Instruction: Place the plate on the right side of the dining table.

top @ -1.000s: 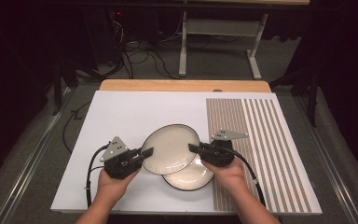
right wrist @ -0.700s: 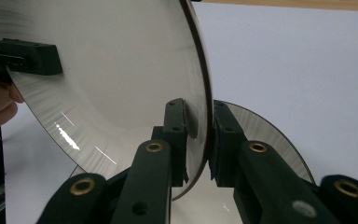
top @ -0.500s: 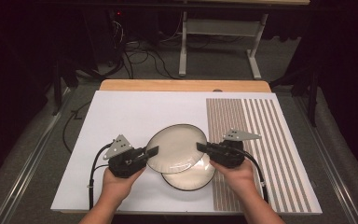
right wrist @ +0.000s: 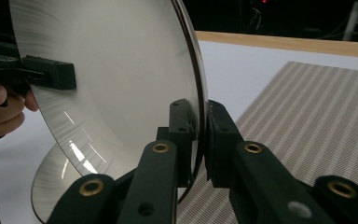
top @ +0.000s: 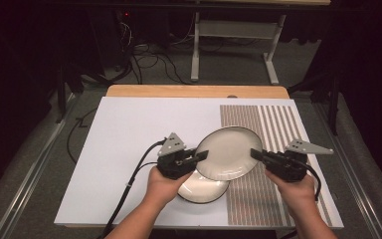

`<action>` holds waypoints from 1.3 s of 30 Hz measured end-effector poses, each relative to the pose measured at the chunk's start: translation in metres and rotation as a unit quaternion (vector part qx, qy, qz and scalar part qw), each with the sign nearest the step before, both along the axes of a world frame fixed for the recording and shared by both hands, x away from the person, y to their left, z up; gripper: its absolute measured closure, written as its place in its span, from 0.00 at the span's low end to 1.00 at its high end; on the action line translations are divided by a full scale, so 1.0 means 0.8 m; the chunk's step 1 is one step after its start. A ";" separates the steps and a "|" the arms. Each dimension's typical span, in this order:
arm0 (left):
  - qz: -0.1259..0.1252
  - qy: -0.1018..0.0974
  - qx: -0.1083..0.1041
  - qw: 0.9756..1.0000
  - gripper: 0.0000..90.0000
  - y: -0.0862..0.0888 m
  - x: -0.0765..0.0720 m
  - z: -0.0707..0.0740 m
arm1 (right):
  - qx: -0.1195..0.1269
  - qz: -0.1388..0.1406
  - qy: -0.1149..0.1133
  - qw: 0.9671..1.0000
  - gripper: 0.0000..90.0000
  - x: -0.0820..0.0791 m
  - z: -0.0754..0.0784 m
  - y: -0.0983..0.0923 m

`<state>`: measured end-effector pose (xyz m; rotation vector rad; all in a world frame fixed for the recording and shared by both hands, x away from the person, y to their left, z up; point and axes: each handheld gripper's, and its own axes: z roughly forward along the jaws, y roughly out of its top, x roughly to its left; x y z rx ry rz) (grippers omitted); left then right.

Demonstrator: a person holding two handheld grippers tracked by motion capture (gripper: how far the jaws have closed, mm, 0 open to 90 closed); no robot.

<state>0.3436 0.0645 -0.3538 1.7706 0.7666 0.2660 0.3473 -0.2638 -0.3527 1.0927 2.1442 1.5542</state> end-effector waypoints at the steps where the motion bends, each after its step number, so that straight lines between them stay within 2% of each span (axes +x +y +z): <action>1: 0.000 0.000 0.000 1.000 0.88 0.000 0.000 0.000 | 0.000 0.000 0.000 1.000 0.95 0.000 0.000 0.000; 2: -0.004 0.002 0.000 1.000 0.88 -0.008 0.002 0.000 | 0.000 -0.009 -0.003 1.000 0.95 -0.003 0.001 -0.015; 3: -0.009 0.002 0.002 1.000 0.88 -0.016 0.004 0.000 | 0.000 -0.009 -0.003 1.000 0.95 -0.003 0.001 -0.015; 8: -0.029 0.004 0.018 0.999 0.88 -0.054 0.016 0.001 | 0.002 -0.029 -0.011 1.000 0.96 -0.011 0.003 -0.056; 9: -0.029 0.004 0.018 0.999 0.88 -0.054 0.016 0.001 | 0.002 -0.029 -0.011 1.000 0.96 -0.011 0.003 -0.056; 13: -0.042 0.012 0.023 0.999 0.87 -0.080 0.028 -0.002 | 0.006 -0.050 -0.011 0.999 0.96 -0.015 0.000 -0.080; 19: -0.051 0.018 0.026 0.998 0.86 -0.102 0.039 -0.007 | 0.009 -0.073 -0.010 0.997 0.96 -0.020 -0.006 -0.103; 22: -0.059 0.027 0.028 0.998 0.86 -0.114 0.048 -0.013 | 0.009 -0.082 -0.010 0.997 0.97 -0.022 -0.008 -0.111; 26: -0.055 0.039 0.029 0.997 0.85 -0.121 0.054 -0.018 | 0.007 -0.089 -0.010 0.996 0.97 -0.020 -0.012 -0.116; 31: -0.053 0.051 0.037 0.997 0.84 -0.130 0.062 -0.028 | 0.005 -0.097 0.003 0.995 0.97 -0.015 -0.021 -0.122; 32: -0.053 0.053 0.041 0.996 0.84 -0.131 0.063 -0.030 | 0.004 -0.098 0.010 0.995 0.97 -0.013 -0.027 -0.124; 39: -0.051 0.063 0.065 0.995 0.83 -0.143 0.065 -0.044 | -0.004 -0.104 0.022 0.994 0.97 -0.011 -0.039 -0.129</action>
